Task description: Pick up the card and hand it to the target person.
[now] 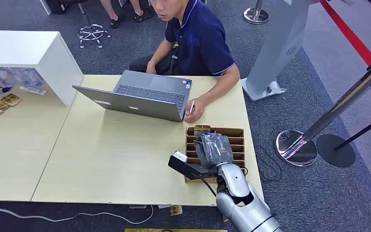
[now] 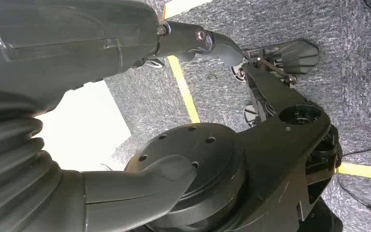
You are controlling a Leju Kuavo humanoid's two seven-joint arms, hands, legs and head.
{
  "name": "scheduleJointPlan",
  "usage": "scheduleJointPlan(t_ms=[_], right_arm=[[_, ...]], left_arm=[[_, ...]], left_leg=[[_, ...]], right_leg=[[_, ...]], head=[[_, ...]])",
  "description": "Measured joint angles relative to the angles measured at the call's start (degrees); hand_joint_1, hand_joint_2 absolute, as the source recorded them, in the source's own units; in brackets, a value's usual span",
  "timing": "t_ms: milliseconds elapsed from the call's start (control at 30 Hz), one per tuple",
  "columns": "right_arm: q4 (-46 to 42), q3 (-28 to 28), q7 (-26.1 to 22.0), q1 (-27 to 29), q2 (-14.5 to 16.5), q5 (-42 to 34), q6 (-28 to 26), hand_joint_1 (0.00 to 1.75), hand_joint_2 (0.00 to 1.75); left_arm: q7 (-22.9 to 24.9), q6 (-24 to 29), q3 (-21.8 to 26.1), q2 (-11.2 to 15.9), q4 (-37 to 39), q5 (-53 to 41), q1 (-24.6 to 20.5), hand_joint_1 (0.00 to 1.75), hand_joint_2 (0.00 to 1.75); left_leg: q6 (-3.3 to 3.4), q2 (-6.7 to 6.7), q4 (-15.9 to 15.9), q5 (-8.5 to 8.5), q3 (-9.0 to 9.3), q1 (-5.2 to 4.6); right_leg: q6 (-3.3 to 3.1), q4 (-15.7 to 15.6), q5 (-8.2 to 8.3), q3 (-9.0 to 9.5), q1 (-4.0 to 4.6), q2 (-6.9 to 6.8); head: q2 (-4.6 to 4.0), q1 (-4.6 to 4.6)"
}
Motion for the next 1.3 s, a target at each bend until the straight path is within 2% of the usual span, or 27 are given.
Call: scheduleJointPlan(t_ms=[100, 200, 267, 333, 433, 567, 633, 733, 933, 1067, 1200, 1300], right_arm=[[-7.6, -1.9, -0.3, -0.8, -1.4, 0.0, -1.1, 1.75, 1.75], [-17.4, -4.0, -1.1, -2.7, -2.6, -0.8, 0.4, 1.75, 1.75], [-20.9, -4.5, -1.9, -5.0, -2.3, -1.8, 1.9, 1.75, 1.75], [-20.2, -4.0, -2.9, -8.3, -1.1, -2.7, 2.3, 1.75, 1.75], [-11.8, -3.0, -4.4, -13.5, 2.1, -3.8, 0.5, 1.75, 1.75], [8.0, -1.5, -6.1, -20.0, 6.6, -3.8, -5.4, 1.75, 1.75], [16.7, -1.1, -6.4, -21.7, 7.7, -3.6, -7.7, 1.75, 1.75], [24.4, -0.3, -6.2, -22.6, 8.0, -2.4, -8.6, 1.75, 1.75], [31.5, 2.2, -4.3, -21.8, 7.6, 1.2, -5.5, 1.75, 1.75], [34.7, 5.3, -3.7, -21.8, 7.8, 2.9, 2.9, 1.75, 1.75], [36.2, 7.6, -1.3, -21.8, 7.9, 4.2, 8.6, 1.75, 1.75], [37.4, 8.1, 0.6, -21.9, 7.7, 4.2, 11.6, 0.48, 1.75]], left_arm=[[0.3, -0.3, -0.6, 0.2, -0.1, -0.5, 0.0, 0.00, 1.75], [0.7, -0.8, -1.4, 0.7, -0.3, -1.1, -0.1, 0.00, 1.75], [0.8, -1.4, -2.0, 1.0, -0.4, -1.7, -0.2, 0.00, 1.75], [0.9, -2.2, -2.8, 1.2, -0.5, -2.5, -0.2, 0.00, 1.75], [0.7, -3.3, -4.0, 1.3, -0.6, -3.7, -0.3, 0.00, 1.75], [0.3, -4.9, -5.6, 1.4, -0.5, -5.2, -0.4, 0.00, 1.75], [0.1, -5.2, -5.9, 1.3, -0.5, -5.5, -0.5, 0.00, 1.75], [-0.1, -5.6, -6.3, 1.4, -0.6, -5.9, -0.5, 0.00, 1.75], [-0.3, -6.2, -6.5, 1.9, -0.7, -5.9, -0.5, 0.00, 1.75], [-0.5, -6.2, -6.3, 2.5, -0.6, -5.6, -0.5, 0.00, 1.75], [-0.7, -6.2, -6.0, 2.8, -0.5, -5.3, -0.5, 0.00, 1.75], [-0.7, -5.7, -5.4, 2.7, -0.3, -4.6, -0.5, 0.00, 1.75]], left_leg=[[-0.01, -0.01, 0.1, -0.07, 0.00, -0.01], [0.00, 0.04, 0.2, -0.07, -0.17, -0.03], [0.00, 0.07, 0.3, -0.09, -0.25, -0.05], [-0.01, 0.10, 0.3, -0.11, -0.25, -0.06], [-0.02, 0.16, 0.2, -0.08, -0.18, -0.05], [-0.04, 0.31, 0.0, -0.02, 0.06, -0.02], [-0.04, 0.31, -0.1, 0.01, 0.15, 0.00], [-0.02, 0.16, -0.2, 0.07, 0.25, 0.02], [-0.04, -0.04, -0.1, -0.04, 0.26, 0.03], [-0.04, -0.04, -0.1, -0.04, 0.23, 0.03], [-0.04, -0.02, -0.1, 0.02, 0.16, 0.03], [-0.03, -0.07, -0.1, 0.00, 0.12, 0.03]], right_leg=[[0.01, 0.1, -0.08, 0.00, -0.02, 0.00], [0.01, 0.2, -0.06, -0.19, -0.04, 0.04], [0.01, 0.3, -0.08, -0.29, -0.06, 0.07], [0.01, 0.3, -0.11, -0.32, -0.07, 0.10], [-0.01, 0.3, -0.06, -0.28, -0.05, 0.15], [-0.03, 0.1, 0.03, -0.10, -0.02, 0.31], [-0.03, 0.0, 0.08, 0.02, 0.00, 0.30], [-0.03, -0.1, 0.11, 0.20, 0.03, 0.16], [0.00, -0.1, -0.05, 0.30, 0.03, -0.01], [-0.02, -0.1, -0.03, 0.27, 0.03, 0.01], [-0.04, -0.1, 0.02, 0.17, 0.03, 0.03], [-0.02, 0.0, -0.01, 0.15, 0.04, -0.02]], head=[[0.00, 0.00], [0.00, 0.00], [0.00, 0.00], [0.00, 0.00], [0.00, 0.00], [0.00, 0.00], [0.00, 0.00], [0.00, 0.00], [0.00, 0.00], [0.00, 0.00], [0.00, 0.00], [0.00, 0.00]])
